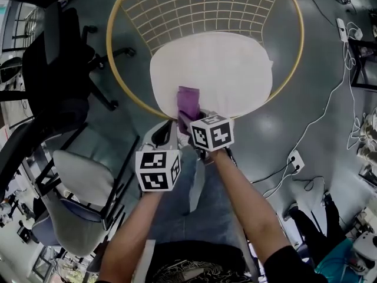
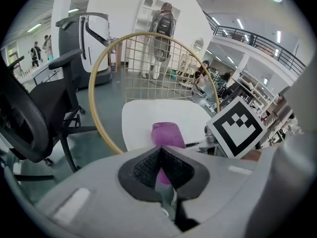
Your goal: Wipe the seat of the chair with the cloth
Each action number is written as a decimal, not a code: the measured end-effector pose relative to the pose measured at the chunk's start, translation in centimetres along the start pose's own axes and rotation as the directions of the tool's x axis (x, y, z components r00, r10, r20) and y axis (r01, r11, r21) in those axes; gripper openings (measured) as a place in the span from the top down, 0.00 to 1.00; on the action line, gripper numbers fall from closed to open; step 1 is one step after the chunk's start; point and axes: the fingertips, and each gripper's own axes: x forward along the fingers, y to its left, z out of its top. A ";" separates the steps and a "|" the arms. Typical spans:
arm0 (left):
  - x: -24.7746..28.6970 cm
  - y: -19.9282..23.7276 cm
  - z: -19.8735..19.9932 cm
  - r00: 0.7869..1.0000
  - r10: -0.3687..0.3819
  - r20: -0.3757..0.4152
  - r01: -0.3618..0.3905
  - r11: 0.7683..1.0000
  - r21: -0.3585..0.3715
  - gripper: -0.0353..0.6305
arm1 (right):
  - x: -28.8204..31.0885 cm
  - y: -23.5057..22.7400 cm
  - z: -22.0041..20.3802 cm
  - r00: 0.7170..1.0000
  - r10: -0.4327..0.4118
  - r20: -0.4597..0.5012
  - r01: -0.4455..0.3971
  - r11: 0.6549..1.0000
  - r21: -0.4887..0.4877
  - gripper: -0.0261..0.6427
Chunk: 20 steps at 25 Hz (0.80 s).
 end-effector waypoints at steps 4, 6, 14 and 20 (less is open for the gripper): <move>0.5 -1.2 -0.3 1.000 -0.003 -0.011 0.003 1.000 0.003 0.95 | -0.9 -1.8 -0.3 1.000 -0.015 -0.004 0.015 1.000 0.020 0.87; 0.7 -1.8 -0.2 1.000 -0.004 -0.014 0.005 1.000 0.004 0.95 | -1.4 -2.5 -0.1 1.000 -0.020 0.000 0.020 0.999 0.029 0.87; 1.7 -4.1 0.0 1.000 -0.008 -0.026 0.009 1.000 0.018 0.95 | -3.4 -5.7 0.0 0.998 -0.062 0.011 0.061 0.997 0.038 0.87; 2.6 -6.2 0.1 0.999 -0.017 -0.037 0.018 0.999 0.030 0.95 | -5.5 -8.7 -0.3 0.995 -0.102 -0.010 0.102 0.995 -0.009 0.87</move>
